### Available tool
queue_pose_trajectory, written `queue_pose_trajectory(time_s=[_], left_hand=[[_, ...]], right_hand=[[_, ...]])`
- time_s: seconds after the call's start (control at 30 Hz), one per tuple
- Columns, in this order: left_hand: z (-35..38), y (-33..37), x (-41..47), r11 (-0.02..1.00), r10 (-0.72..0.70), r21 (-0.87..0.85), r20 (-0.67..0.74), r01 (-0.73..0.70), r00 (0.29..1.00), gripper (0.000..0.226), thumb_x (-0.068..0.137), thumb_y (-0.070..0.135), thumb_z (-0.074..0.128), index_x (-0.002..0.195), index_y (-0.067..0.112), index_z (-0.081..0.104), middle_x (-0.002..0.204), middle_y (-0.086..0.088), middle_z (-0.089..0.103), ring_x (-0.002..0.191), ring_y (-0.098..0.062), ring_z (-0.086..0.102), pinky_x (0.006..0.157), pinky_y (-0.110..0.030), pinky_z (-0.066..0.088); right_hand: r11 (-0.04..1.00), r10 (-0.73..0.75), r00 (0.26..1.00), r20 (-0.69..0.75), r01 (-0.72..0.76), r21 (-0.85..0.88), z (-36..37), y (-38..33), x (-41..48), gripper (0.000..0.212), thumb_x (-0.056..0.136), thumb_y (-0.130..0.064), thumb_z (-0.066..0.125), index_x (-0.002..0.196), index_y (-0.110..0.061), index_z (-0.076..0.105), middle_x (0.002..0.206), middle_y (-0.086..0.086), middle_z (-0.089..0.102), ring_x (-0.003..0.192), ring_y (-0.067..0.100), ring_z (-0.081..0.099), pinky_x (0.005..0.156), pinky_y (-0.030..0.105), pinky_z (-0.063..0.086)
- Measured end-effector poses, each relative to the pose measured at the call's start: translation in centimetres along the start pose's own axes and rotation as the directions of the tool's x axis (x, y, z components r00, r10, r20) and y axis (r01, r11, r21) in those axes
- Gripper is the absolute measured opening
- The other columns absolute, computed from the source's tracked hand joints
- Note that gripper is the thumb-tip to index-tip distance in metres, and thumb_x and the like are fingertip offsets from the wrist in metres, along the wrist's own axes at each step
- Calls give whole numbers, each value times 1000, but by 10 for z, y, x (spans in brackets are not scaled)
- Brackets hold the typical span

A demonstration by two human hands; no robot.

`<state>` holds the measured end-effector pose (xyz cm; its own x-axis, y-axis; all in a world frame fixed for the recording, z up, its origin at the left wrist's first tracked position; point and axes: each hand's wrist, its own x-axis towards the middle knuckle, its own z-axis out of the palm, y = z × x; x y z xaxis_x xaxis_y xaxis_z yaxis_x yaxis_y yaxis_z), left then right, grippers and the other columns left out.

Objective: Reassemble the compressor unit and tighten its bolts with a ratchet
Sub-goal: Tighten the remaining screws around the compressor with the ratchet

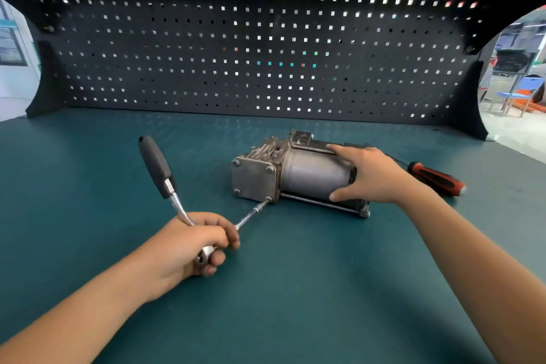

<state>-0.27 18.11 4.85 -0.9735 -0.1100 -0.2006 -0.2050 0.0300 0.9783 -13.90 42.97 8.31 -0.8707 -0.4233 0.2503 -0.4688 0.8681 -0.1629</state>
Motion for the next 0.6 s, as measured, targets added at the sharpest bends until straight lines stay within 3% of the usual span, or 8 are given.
queue_pose_trajectory(time_s=[0.1, 0.17, 0.3, 0.37, 0.47, 0.53, 0.6], left_hand=[[-17, 6, -2, 959, -66, -275, -6, 62, 998, 42, 81, -10, 40, 48, 7, 61, 61, -12, 64, 30, -7, 35, 31, -11, 30], [-24, 10, -5, 911, -60, -409, -13, 49, 998, 43, 81, -8, 38, 48, 8, 60, 61, -11, 64, 29, -5, 32, 30, -9, 30], [-26, 15, -6, 896, 38, -434, -123, -89, 992, 29, 83, -8, 37, 63, 5, 53, 58, -8, 64, 30, -4, 34, 33, -8, 31], [-26, 17, -7, 890, 66, -438, -153, -128, 986, 27, 84, -8, 37, 66, 6, 51, 57, -6, 64, 31, -4, 36, 34, -8, 32], [-30, 20, -9, 848, 32, -522, -116, -88, 993, 26, 85, -5, 36, 67, 8, 50, 57, -6, 64, 30, -3, 35, 32, -7, 30], [-34, 20, -11, 809, -16, -587, -70, -28, 997, 24, 85, -3, 36, 69, 9, 49, 59, -7, 63, 30, -2, 35, 31, -8, 29], [-36, 19, -12, 770, -41, -638, -28, 14, 999, 23, 84, -1, 35, 69, 10, 47, 59, -7, 61, 30, -1, 35, 29, -8, 28]], right_hand=[[995, 96, 995, 32, -96, 5, 1, -2, -2, 102, 66, -45, 77, 148, -33, 16, 136, 0, 49, 129, 25, 33, 104, 47, 34], [990, 143, 989, 34, -143, -16, 0, -7, -3, 105, 66, -45, 77, 148, -32, 12, 135, 1, 51, 129, 26, 34, 102, 50, 35], [964, 266, 964, -6, -266, 16, 5, -32, -5, 112, 68, -39, 78, 149, -25, 4, 126, 8, 54, 127, 32, 36, 101, 46, 37], [953, 300, 952, -56, -302, -23, 11, -55, -9, 109, 71, -42, 75, 149, -22, 2, 133, 8, 49, 129, 34, 32, 101, 45, 33], [984, 165, 986, 23, -167, 65, 4, -69, -30, 107, 69, -51, 74, 149, -24, 7, 141, 2, 42, 130, 30, 32, 100, 37, 34], [974, 26, 995, 101, -47, 221, -17, -60, -52, 99, 66, -48, 77, 146, -32, 22, 138, -12, 43, 131, 12, 36, 95, 18, 31], [964, -54, 998, 37, 43, 262, -31, -45, -69, 91, 64, -44, 80, 142, -36, 31, 138, -21, 39, 131, -1, 32, 99, 9, 25]])
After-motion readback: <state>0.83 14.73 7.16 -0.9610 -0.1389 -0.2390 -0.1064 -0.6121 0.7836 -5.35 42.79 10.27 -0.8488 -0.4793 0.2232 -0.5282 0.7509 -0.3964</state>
